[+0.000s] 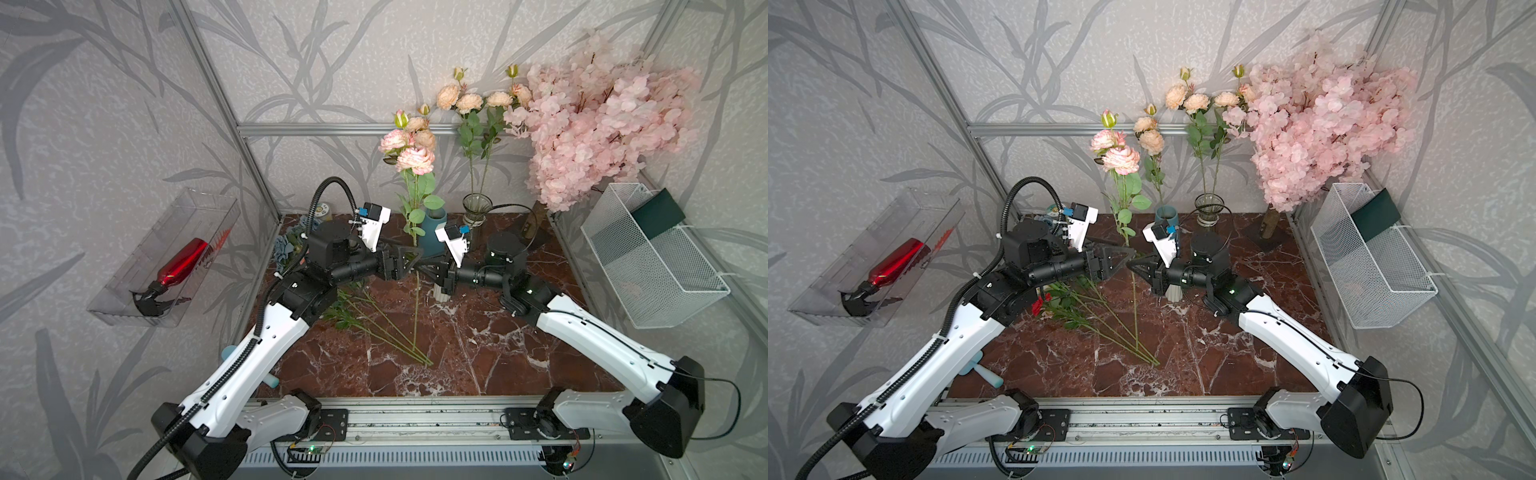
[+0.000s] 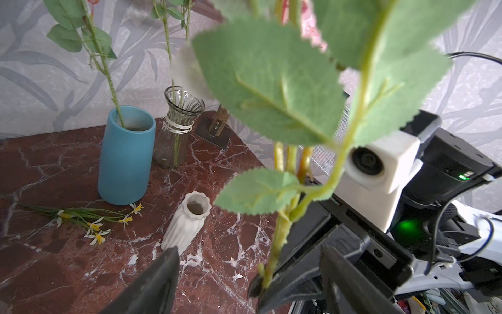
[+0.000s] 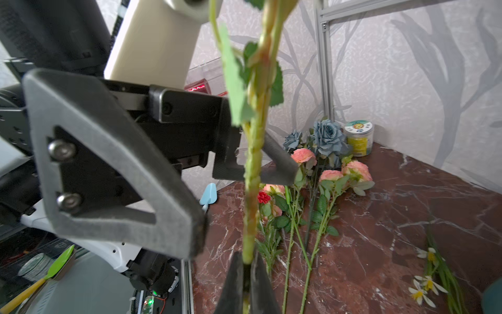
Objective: Place the pink flowers into the vase
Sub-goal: Pick up the flower at the center of the board, then place the flower in the vase.
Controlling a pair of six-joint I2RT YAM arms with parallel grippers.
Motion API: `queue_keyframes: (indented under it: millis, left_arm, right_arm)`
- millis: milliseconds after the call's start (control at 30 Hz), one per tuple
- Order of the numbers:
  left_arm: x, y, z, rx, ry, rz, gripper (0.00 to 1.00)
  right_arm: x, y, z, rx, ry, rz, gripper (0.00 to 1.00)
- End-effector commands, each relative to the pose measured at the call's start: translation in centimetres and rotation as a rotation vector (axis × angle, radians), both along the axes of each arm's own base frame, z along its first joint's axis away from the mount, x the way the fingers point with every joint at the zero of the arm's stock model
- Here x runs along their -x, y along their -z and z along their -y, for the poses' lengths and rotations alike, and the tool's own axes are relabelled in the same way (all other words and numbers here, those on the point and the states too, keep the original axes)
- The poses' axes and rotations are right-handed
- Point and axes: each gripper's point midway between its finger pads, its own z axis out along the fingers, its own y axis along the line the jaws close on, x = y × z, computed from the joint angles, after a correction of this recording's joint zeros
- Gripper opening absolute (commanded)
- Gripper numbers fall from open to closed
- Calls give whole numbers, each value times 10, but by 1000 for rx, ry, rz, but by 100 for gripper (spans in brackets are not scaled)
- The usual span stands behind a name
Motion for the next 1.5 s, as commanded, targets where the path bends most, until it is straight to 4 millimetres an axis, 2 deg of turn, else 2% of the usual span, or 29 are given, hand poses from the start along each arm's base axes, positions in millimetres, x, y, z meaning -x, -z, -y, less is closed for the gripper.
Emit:
queue_keyframes:
  millis: [0, 267, 467, 767, 900, 1100, 1267, 1467]
  left_arm:
    - [-2, -1, -13, -46, -69, 8, 82]
    - [-3, 5, -31, -88, -161, -18, 83]
    - [-15, 16, -42, -133, -242, -79, 83]
    - [-37, 60, -86, -262, -380, -229, 82]
    - [-43, 74, -108, -276, -444, -245, 82]
    - [-48, 88, -131, -288, -518, -235, 82]
    - [-53, 102, -141, -284, -541, -264, 82]
    - [-54, 104, -158, -284, -605, -272, 82]
  right_arm:
    - [-8, -30, 5, -24, 68, 98, 0]
    - [-11, -28, 10, 7, 100, 116, 0]
    - [-11, -29, 11, 2, 112, 103, 0]
    - [-9, -22, 14, 39, 148, 107, 0]
    - [-15, -18, 16, 59, 181, 123, 0]
    - [-24, -23, 12, 78, 212, 161, 0]
    - [-26, -27, 9, 85, 227, 190, 0]
    - [-34, -20, 1, 120, 243, 205, 0]
